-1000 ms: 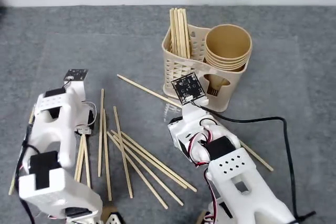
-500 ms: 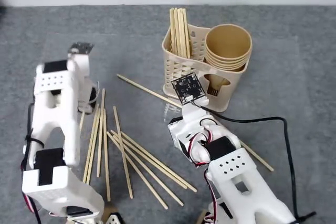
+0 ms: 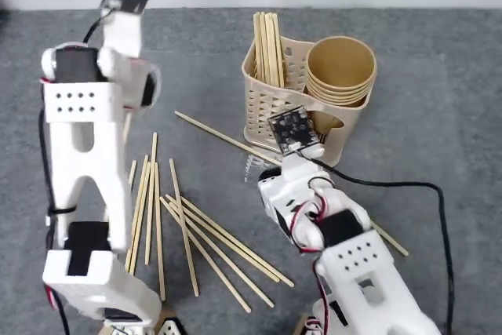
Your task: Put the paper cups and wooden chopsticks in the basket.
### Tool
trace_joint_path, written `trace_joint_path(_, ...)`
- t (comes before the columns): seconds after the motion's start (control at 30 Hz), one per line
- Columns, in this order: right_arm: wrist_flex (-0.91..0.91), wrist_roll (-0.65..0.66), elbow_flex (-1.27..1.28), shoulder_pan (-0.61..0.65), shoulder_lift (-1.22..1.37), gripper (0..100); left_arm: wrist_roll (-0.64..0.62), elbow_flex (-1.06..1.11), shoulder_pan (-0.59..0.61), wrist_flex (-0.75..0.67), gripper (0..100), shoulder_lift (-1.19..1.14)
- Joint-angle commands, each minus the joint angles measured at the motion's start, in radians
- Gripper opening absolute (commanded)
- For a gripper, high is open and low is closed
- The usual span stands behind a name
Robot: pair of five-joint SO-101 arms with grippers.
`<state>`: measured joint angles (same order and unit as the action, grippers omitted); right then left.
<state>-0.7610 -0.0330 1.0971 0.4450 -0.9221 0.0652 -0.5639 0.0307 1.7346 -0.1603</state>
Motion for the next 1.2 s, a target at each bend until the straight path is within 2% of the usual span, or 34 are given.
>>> trace_joint_path(0.0, -0.053, -0.009, -0.008, -0.015, -0.113, 1.7, -0.069, -0.231, -0.098, 0.003, 1, 0.002)
trace_joint_path(0.1, -0.085, -0.011, -0.006, -0.038, -0.183, 1.7, -0.097, -0.397, -0.167, -0.064, 1, -0.003)
trace_joint_path(0.23, -0.093, -0.012, -0.006, -0.114, -0.248, 1.7, -0.13, -0.504, -0.229, -0.244, 1, -0.005)
trace_joint_path(0.4, -0.087, -0.012, -0.006, -0.157, -0.266, 1.7, -0.175, -0.507, -0.276, -0.471, 1, -0.006)
trace_joint_path(0.6, -0.085, -0.012, -0.005, -0.157, -0.266, 1.7, -0.253, -0.503, -0.311, -0.646, 1, -0.008)
trace_joint_path(0.8, -0.085, -0.012, -0.005, -0.157, -0.266, 1.7, -0.324, -0.377, -0.33, -0.83, 1, -0.075)
trace_joint_path(0.97, -0.085, -0.012, -0.005, -0.157, -0.266, 1.7, -0.397, -0.285, -0.334, -0.902, 1, -0.112)
trace_joint_path(1.17, -0.085, -0.012, -0.005, -0.157, -0.266, 1.7, -0.407, -0.16, -0.334, -0.91, 1, -0.107)
